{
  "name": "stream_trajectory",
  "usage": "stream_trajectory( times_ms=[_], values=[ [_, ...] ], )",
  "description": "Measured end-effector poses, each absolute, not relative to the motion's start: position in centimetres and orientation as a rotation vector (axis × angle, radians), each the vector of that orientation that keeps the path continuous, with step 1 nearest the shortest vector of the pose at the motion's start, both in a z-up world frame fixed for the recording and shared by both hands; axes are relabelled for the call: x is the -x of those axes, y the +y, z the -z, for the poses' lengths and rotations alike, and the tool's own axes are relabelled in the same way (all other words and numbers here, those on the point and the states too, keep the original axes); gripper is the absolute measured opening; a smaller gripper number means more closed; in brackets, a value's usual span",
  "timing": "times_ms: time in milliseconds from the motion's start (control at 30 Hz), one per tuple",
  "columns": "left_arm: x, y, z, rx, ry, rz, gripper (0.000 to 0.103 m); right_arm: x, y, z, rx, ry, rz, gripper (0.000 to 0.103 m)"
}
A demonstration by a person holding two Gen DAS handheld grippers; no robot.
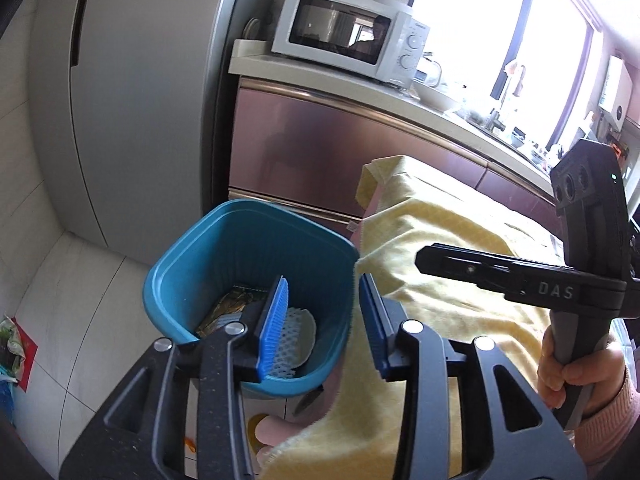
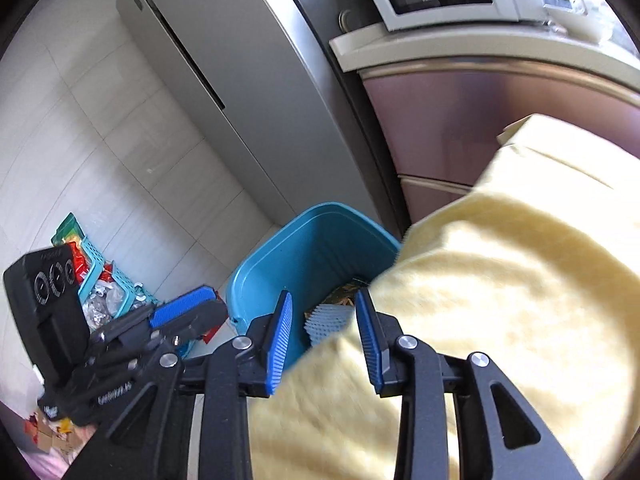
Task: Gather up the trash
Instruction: 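Open the left tool to drop the orange peel while the right tool drops the net, then move both open tools back over the table toward the cup and wrapper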
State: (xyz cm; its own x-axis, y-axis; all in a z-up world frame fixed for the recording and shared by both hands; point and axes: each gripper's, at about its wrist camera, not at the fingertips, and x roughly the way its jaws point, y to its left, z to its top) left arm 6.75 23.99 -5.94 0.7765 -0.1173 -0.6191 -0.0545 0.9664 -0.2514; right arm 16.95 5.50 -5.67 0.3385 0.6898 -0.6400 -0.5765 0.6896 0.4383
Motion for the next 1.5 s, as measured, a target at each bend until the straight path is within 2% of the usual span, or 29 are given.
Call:
stream_trajectory(
  times_ms=[200, 633, 1100, 1200, 1433, 1500],
  values=[
    [-6.5, 20.3, 5.0, 0.220, 0.672, 0.117, 0.044, -14.6, 0.4, 4.1, -0.154, 0.834, -0.787, 0.033],
    [-7.2, 8.3, 4.5, 0.112, 0.689, 0.359, 0.045, -10.0, -12.8, 3.0, -0.209, 0.747, -0.534, 0.034],
    [-8.8, -4.1, 4.4, -0.029, 0.724, 0.559, 0.046, -7.9, -30.6, 3.7, -0.395, 0.681, -0.166, 0.034],
    [-9.6, -6.8, 4.2, -0.054, 0.728, 0.600, 0.046, -7.4, -34.0, 4.4, -0.453, 0.673, -0.099, 0.038],
    [-12.0, -14.8, 3.2, -0.108, 0.715, 0.700, 0.056, -6.6, -39.7, 7.1, -0.571, 0.703, -0.023, 0.042],
    [-12.9, -17.0, 3.2, -0.115, 0.717, 0.718, 0.060, -6.6, -40.5, 7.7, -0.593, 0.708, -0.018, 0.046]
  ],
)
